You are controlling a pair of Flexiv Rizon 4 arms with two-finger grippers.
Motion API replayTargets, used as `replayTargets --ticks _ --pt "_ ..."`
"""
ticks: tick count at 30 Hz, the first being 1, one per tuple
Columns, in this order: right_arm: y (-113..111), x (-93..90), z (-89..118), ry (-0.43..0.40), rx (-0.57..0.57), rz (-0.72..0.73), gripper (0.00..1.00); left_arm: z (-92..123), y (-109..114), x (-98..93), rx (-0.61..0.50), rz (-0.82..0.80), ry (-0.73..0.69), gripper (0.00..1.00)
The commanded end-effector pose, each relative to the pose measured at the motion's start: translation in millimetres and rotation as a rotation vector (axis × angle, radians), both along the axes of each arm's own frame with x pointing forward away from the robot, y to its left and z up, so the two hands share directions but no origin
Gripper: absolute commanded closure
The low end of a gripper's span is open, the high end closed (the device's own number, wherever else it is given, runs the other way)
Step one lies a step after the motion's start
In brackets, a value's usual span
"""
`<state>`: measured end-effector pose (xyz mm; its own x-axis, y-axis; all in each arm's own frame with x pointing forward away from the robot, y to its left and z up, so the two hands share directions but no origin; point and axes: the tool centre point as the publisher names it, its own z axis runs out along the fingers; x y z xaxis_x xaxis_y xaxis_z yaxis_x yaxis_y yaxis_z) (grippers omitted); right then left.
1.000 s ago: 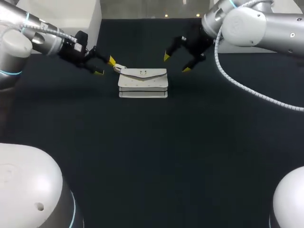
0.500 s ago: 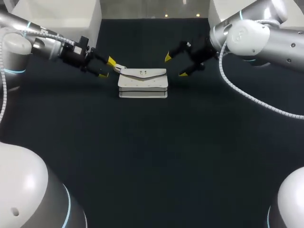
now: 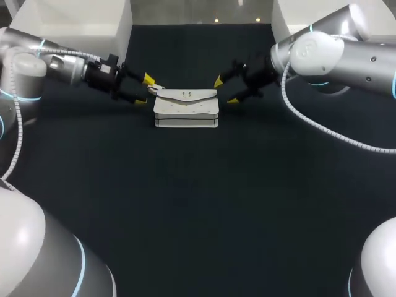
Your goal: Pick up the bag, open it, inspect its contents, close it, and place it on the opposite side
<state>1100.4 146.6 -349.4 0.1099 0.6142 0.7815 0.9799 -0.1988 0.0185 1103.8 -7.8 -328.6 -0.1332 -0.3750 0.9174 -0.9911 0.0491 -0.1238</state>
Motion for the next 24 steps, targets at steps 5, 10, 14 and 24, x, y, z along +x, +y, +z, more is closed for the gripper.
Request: replayTargets --ticks 5,10,14,24 --pt "3.4 -1.6 -7.2 -0.019 0.047 0.007 0.23 -11.3 -11.7 1.1 -0.208 0.032 0.062 0.05" --pt "7.8 -2.8 -7.8 -0.026 0.062 0.021 0.23 -11.4 -19.8 1.7 -0.219 0.031 0.079 0.21" --pt "12.4 -3.5 -8.7 -0.025 0.061 0.049 0.25 -6.0 -26.1 -0.9 -0.215 0.025 0.076 0.32" --pt "20.0 1.3 -11.5 -0.018 0.074 0.104 0.35 -7.5 -30.8 0.2 -0.195 0.030 0.091 0.36"
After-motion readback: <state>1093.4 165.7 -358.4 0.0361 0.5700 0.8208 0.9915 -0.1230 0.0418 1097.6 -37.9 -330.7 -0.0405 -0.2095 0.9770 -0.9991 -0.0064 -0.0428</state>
